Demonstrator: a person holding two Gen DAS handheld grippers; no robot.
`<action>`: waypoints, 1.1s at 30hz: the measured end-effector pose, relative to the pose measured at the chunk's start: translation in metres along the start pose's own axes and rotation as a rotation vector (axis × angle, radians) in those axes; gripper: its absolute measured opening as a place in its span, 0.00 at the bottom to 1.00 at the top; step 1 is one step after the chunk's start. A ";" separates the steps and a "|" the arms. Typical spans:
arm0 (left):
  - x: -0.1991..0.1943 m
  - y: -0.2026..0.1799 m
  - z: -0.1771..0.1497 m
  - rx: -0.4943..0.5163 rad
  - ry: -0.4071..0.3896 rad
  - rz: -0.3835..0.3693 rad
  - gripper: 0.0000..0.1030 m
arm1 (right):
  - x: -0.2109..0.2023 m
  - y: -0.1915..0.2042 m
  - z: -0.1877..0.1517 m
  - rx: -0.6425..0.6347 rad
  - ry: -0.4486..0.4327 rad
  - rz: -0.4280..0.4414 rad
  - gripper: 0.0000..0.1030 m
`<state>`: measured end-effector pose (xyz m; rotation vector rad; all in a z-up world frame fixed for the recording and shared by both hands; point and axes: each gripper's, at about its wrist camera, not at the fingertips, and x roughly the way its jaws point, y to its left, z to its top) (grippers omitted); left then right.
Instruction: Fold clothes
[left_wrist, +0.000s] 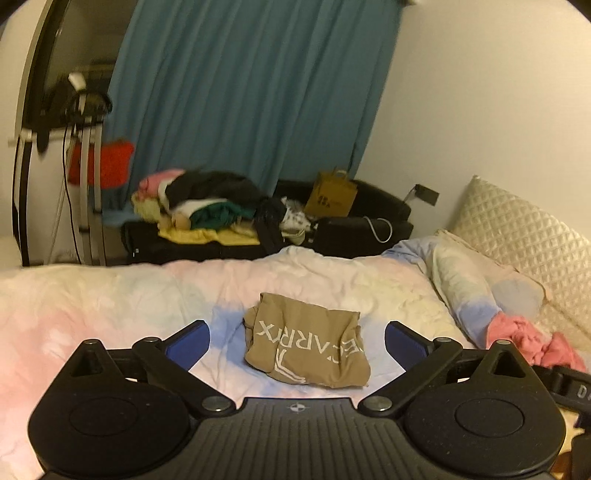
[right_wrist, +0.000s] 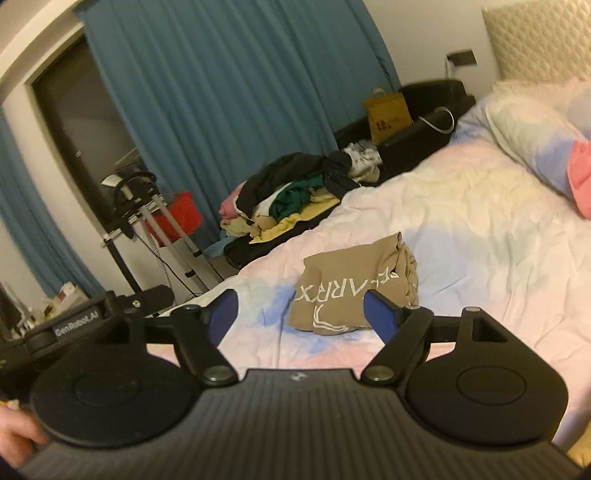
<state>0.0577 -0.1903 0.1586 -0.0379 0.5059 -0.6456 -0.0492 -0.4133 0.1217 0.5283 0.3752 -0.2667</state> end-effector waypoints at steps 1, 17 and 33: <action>-0.007 -0.002 -0.006 0.019 -0.009 0.003 0.99 | -0.004 0.002 -0.005 -0.017 -0.010 -0.001 0.75; -0.059 0.017 -0.109 0.140 -0.186 0.103 1.00 | -0.010 0.032 -0.093 -0.173 -0.158 -0.023 0.75; -0.039 0.047 -0.132 0.102 -0.167 0.120 1.00 | 0.024 0.031 -0.134 -0.233 -0.189 -0.103 0.74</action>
